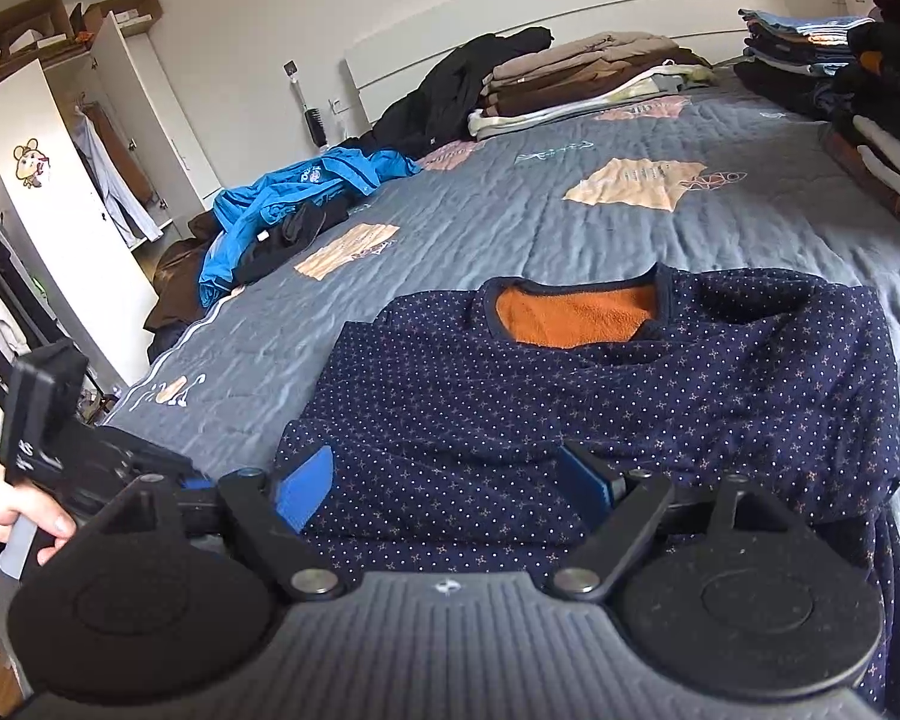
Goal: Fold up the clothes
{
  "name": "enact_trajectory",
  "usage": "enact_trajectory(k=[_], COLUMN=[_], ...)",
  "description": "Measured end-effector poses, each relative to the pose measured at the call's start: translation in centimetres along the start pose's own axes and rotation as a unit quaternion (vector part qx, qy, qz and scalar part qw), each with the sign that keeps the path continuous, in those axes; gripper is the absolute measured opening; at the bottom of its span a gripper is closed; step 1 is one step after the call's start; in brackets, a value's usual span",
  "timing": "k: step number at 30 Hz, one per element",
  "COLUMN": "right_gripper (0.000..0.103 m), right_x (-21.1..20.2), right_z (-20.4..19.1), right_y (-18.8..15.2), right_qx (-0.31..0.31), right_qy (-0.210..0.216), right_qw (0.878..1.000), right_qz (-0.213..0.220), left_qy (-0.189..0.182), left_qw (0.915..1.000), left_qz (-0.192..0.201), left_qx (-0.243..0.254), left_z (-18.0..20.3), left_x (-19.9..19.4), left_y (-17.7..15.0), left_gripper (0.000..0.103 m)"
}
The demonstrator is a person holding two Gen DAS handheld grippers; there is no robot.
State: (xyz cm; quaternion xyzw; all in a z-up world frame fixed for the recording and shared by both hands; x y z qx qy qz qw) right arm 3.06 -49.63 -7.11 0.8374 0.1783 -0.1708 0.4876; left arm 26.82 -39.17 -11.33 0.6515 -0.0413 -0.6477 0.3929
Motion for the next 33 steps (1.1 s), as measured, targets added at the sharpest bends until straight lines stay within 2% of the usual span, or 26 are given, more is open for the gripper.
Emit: enact_trajectory(k=[4,6,9,10,11,13,15,19,21,24,27,28,29,31,33], right_gripper=[0.082,0.082,0.082,0.082,0.082,0.082,0.082,0.082,0.082,0.082,0.082,0.082,0.082,0.082,0.082], right_x=[0.0,0.0,0.0,0.1,0.1,0.2,0.2,0.2,0.2,0.2,0.2,0.2,0.2,0.2,0.2], right_z=[0.2,0.2,0.2,0.2,0.2,0.3,0.3,0.1,0.1,0.0,-0.1,-0.1,-0.1,-0.2,-0.2], right_y=[0.1,0.1,0.1,0.1,0.1,0.0,-0.1,-0.1,0.0,-0.1,-0.1,-0.1,-0.1,-0.1,-0.1], right_qx=[0.004,0.006,0.006,0.006,0.007,0.007,0.008,0.007,0.007,0.008,0.006,0.006,0.006,0.006,0.006], right_qy=[-0.002,-0.002,-0.001,-0.001,-0.002,-0.002,-0.003,-0.002,-0.001,0.0,0.001,0.001,0.002,0.002,0.002], right_qw=[1.0,1.0,1.0,1.0,1.0,1.0,1.0,1.0,1.0,1.0,1.0,1.0,1.0,1.0,1.0], right_qz=[0.003,0.004,0.004,0.004,0.003,0.002,0.001,0.0,0.001,0.001,0.0,0.0,0.0,0.0,-0.001], left_qy=[0.012,0.013,0.011,0.011,0.01,0.009,0.008,0.005,0.002,0.025,0.042,0.038,0.036,0.03,0.014], left_qw=[0.999,0.999,0.9989,0.9989,0.9989,0.9988,0.9986,0.9982,0.9982,0.9994,0.9988,0.999,0.9989,0.9982,0.9974], left_qz=[0.016,0.021,0.029,0.032,0.035,0.041,0.046,0.056,0.059,-0.01,-0.023,-0.018,-0.013,0.0,0.012], left_qx=[-0.04,-0.038,-0.034,-0.032,-0.03,-0.027,-0.024,-0.018,-0.015,-0.02,-0.008,-0.017,-0.029,-0.052,-0.07], left_z=[-1.0,-1.1,-1.1,-1.2,-1.2,-1.2,-1.3,-1.4,-1.5,-2.3,-2.6,-2.7,-3.0,-3.6,-3.7], left_x=[1.2,1.5,1.6,1.7,1.7,1.8,1.9,1.8,1.1,2.7,3.3,3.2,3.1,3.0,3.1], left_y=[2.2,2.5,2.7,2.8,2.8,3.0,3.1,3.6,4.2,3.2,2.1,1.9,1.8,1.9,2.4], left_gripper=[0.053,0.053,0.045,0.039,0.025,0.007,0.003,0.002,0.002,0.004,0.009,0.015,0.032,0.051,0.051])
Point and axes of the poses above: each gripper's, at about its wrist camera, not at the fingertips, and x roughly the way its jaws point, z to its right, y to its top, the point moved 9 cm from there along x, roughly the way its jaws point, and after that the axes turned 9 degrees about y, right-handed, at the moved point
